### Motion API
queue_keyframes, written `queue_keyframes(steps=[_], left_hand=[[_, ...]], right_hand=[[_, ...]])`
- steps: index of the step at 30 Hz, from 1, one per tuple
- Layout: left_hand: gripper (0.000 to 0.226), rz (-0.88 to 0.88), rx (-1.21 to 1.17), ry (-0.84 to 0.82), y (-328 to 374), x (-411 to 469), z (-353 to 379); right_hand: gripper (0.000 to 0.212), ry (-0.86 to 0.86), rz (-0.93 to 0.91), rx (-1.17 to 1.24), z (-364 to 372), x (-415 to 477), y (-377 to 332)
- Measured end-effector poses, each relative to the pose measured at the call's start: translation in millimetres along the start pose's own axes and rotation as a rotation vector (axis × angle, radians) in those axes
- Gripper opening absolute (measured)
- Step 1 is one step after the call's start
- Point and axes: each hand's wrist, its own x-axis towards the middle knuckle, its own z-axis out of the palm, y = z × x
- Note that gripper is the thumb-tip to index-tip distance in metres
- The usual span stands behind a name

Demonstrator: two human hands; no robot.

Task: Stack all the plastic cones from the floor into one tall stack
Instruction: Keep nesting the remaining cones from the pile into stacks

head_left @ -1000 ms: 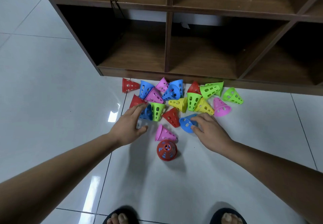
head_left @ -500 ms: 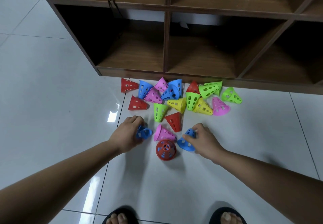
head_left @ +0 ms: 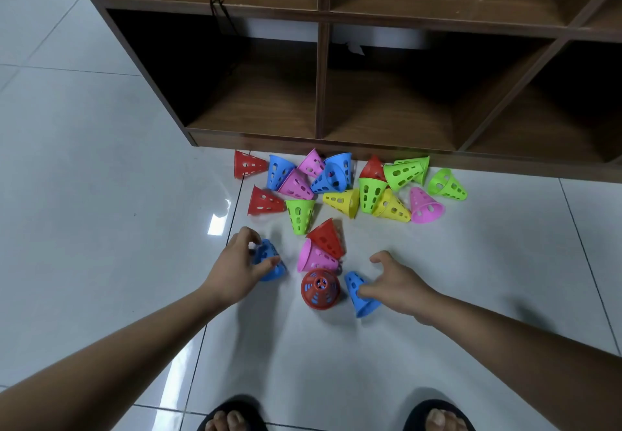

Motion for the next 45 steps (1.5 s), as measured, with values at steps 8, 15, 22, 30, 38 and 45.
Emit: queue_keyframes(steps=[8, 15, 22, 30, 38, 45], left_hand=[[0.085, -0.253, 0.078, -0.249, 12.8, -5.8, -11.8], [0.083, -0.228, -0.046, -0.16, 14.9, -11.3, -14.6], [0.045, -0.079, -0.261, 0.077, 38.7, -19.7, -24.1], [0.04, 0.207, -0.457, 0.158, 99.1, -46.9, -40.2], [0.039, 0.42, -0.254, -0.016, 108.3, -60.9, -10.5], [0.015, 0.422, -0.149, -0.04, 88.7, -46.0, -0.7]], right_hand=[[0.045, 0.003, -0.133, -0.244, 14.8, -10.2, 6.2], [0.018, 0.265, -0.261, 0.148, -1.7, -28.4, -29.3], [0.031, 0.206, -0.505, 0.409, 4.9, -66.8, -62.7], [0.037, 0.159, -0.687, 0.175, 15.0, -62.3, -57.0], [0.027, 0.27, -0.656, -0.092, -9.2, -7.3, -47.5], [0.042, 0.215, -0.769, -0.445, -25.3, 23.5, -62.7]])
